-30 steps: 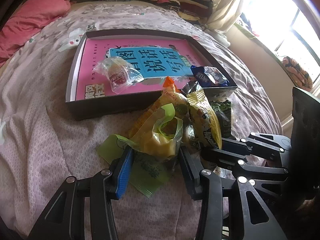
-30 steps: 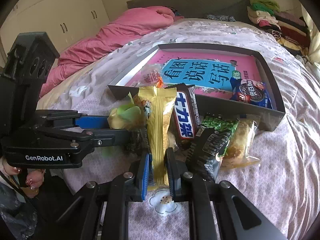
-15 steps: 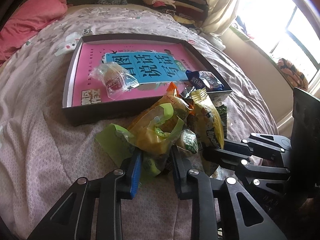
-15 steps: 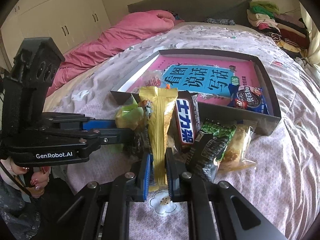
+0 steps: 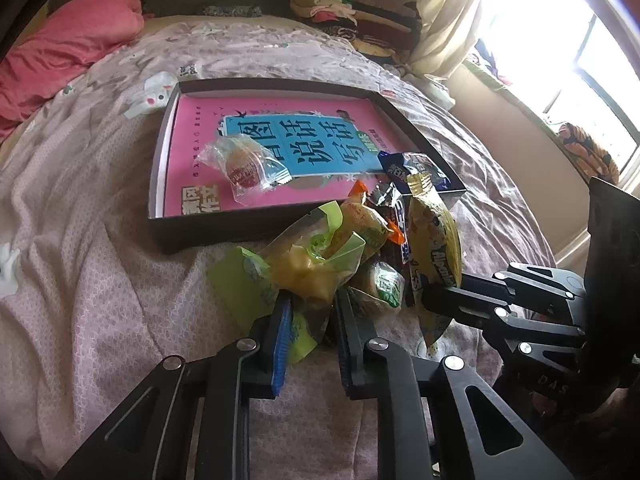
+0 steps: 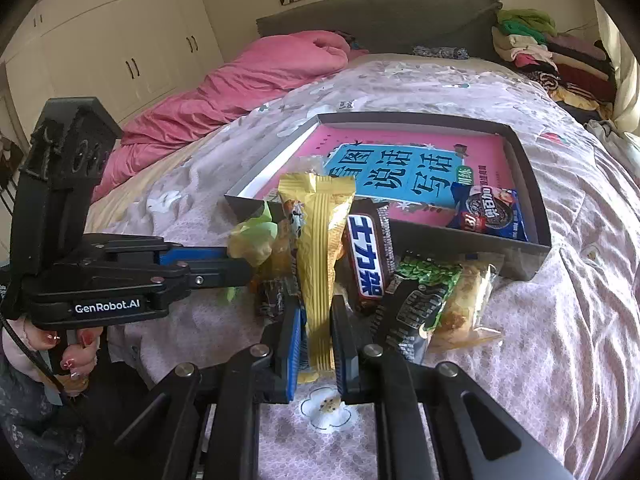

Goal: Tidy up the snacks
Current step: 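Grasp the yellow-green bag with the left tool while the right tool lifts the gold bar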

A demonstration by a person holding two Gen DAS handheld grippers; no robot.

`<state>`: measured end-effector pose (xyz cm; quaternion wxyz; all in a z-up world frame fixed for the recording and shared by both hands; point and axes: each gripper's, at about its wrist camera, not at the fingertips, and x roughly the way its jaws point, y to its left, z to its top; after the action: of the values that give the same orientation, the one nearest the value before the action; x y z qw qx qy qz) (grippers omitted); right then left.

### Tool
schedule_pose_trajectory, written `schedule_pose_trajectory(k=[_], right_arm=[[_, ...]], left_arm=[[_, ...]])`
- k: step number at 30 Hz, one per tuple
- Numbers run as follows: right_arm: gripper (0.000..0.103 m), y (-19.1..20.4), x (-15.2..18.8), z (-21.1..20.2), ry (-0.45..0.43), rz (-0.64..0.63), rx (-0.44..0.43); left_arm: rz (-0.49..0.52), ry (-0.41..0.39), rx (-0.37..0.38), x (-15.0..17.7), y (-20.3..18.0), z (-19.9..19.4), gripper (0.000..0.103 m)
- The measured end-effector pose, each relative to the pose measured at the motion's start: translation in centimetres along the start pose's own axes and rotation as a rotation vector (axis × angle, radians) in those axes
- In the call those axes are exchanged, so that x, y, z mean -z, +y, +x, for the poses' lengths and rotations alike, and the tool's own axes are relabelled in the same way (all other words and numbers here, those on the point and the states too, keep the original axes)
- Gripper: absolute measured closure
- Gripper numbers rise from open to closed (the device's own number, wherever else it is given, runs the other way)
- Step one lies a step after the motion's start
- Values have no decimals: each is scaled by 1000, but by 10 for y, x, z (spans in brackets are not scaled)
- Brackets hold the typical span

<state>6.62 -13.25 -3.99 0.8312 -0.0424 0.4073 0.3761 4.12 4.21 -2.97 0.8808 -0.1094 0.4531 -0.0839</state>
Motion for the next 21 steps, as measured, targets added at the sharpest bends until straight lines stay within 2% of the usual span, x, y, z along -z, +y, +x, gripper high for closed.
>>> schedule_pose_trajectory(k=[3,6,8,13,17,21], right_arm=[[89,-1,0,0,0,4,1],[89,-3,1,2,8,12,-1],[89,-4,1,3,13,19,-1],[89,-7,0,2,9,33,-6],[89,-9,0,3,11,38,-10],[89,-10,0,4,14,46,-14]], left_arm=[[-2,7,-5,0,2,1,84],[-13,18,-1,1,4,4,77],[1,22,-41,1,3,5,59],[7,9,-79,-1,4,3,47],[53,-9,-70,-7,2,3,45],[138,9,-44,-15,-5,12,45]])
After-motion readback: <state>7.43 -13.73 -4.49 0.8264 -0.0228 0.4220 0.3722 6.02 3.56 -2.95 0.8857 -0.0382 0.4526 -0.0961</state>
